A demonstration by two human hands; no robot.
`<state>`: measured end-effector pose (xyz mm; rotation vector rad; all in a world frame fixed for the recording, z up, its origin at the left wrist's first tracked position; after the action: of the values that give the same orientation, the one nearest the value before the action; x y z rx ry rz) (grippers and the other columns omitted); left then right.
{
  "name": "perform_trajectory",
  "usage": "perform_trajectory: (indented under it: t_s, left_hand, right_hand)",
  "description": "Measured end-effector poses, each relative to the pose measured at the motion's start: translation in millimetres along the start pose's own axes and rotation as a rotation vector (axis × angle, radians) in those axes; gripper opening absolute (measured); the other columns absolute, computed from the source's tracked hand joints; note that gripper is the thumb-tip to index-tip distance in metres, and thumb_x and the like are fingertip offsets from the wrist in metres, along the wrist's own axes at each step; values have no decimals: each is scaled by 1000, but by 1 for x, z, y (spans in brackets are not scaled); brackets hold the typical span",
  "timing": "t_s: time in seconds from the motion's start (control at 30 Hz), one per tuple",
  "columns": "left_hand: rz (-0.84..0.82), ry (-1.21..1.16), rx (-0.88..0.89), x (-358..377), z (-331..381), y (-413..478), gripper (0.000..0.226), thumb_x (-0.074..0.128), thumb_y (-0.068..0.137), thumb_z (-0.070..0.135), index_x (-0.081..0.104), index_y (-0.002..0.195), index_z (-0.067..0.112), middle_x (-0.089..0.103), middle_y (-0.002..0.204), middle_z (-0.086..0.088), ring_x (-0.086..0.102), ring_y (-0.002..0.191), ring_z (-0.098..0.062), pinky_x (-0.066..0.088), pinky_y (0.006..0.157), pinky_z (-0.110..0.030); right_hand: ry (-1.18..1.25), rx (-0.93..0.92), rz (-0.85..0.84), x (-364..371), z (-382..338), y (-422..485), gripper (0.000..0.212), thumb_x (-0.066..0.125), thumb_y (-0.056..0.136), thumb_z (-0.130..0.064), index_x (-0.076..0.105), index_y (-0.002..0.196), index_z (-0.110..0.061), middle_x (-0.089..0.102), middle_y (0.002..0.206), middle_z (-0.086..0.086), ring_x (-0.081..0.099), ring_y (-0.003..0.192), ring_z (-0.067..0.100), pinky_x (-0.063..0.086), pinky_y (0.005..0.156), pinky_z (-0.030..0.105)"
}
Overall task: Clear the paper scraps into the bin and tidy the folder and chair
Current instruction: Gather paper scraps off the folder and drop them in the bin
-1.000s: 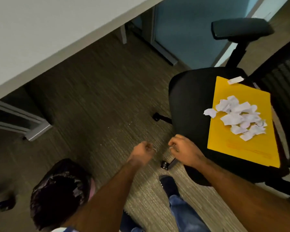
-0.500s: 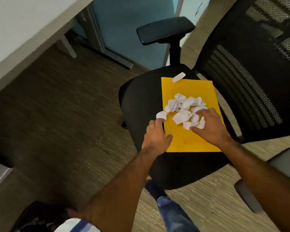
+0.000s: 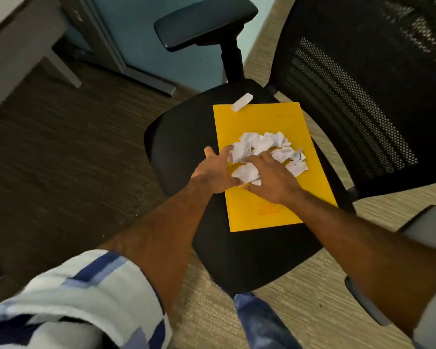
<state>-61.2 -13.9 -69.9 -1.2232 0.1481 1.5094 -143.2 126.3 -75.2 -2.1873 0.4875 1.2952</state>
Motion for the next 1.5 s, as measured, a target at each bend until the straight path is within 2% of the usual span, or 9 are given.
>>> perform_trajectory:
  t_s: [0.43, 0.53, 0.6, 0.8, 0.97, 1.07, 1.17, 1.3, 1.5]
  left_hand:
    - [114, -341, 38, 15, -19, 0, 47, 68, 85, 30, 55, 128, 18, 46, 118, -9, 55, 94, -19, 49, 85, -31]
    - [77, -557, -12, 22, -27, -4, 33, 68, 78, 36, 64, 105, 17, 58, 107, -12, 67, 90, -26, 60, 79, -44]
    - [70, -669, -36, 26, -27, -9, 18, 67, 84, 22, 64, 101, 15, 63, 104, -14, 70, 84, -27, 62, 75, -46]
    - [79, -1055, -129, 35, -37, -20, 20, 62, 90, 8, 65, 109, 6, 69, 107, -15, 71, 86, -21, 61, 73, -31]
    - [53, -1196, -149, 37, -43, -34, 19, 53, 93, 2, 63, 107, 9, 70, 102, -13, 69, 84, -20, 59, 69, -29]
    - [171, -1081, -239, 31, -51, -40, 25, 43, 92, 3, 63, 92, 18, 67, 86, -5, 60, 72, -15, 49, 61, -27]
    - [300, -827, -288, 15, -60, -39, 21, 43, 91, 18, 63, 89, 15, 66, 84, -5, 59, 77, -19, 42, 66, -29]
    - [406, -494, -229, -15, -62, -27, 30, 57, 89, 41, 55, 109, 18, 63, 88, 0, 62, 82, -21, 48, 72, -33]
    - [351, -78, -203, -43, -67, 13, 50, 66, 87, 40, 43, 125, 18, 64, 116, -13, 63, 106, -36, 46, 78, -41]
  right_hand:
    - [171, -106, 114, 5, -18, 5, 36, 69, 81, -17, 56, 114, -16, 57, 117, 3, 56, 105, 20, 44, 82, 32]
    - [214, -157, 122, 9, -27, 4, 24, 67, 85, -19, 62, 108, -14, 61, 108, 4, 57, 99, 19, 47, 81, 32]
    - [258, -155, 129, 11, -32, 4, 19, 68, 85, -19, 65, 103, -14, 63, 102, 5, 58, 95, 18, 49, 79, 32]
    - [334, -156, 162, 9, -47, -2, 21, 69, 81, -16, 67, 101, -11, 67, 98, 6, 59, 91, 15, 48, 76, 27]
    - [362, -146, 188, 10, -58, -11, 18, 69, 77, -15, 67, 95, -13, 66, 90, 1, 53, 80, 6, 39, 67, 12]
    - [400, -114, 205, 13, -60, -15, 16, 66, 73, -17, 65, 88, -14, 64, 83, 0, 54, 74, 11, 43, 64, 26]
    - [410, -93, 223, 14, -61, -15, 15, 67, 73, -18, 65, 88, -15, 64, 84, -2, 54, 74, 11, 43, 64, 24]
    - [418, -79, 231, 13, -62, -12, 16, 71, 74, -14, 66, 90, -13, 65, 86, 0, 56, 76, 12, 45, 65, 25]
    - [436, -56, 264, 8, -60, -10, 17, 72, 77, -15, 66, 93, -14, 64, 87, -3, 56, 77, 9, 41, 63, 13]
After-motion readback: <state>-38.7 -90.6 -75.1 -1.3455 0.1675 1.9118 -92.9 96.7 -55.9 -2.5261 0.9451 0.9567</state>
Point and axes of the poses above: each hand's wrist, its own y-axis towards the middle knuckle, its own x-axis out of the palm, z = x × y, the point moved 4 cm from there along y, towards the middle knuckle
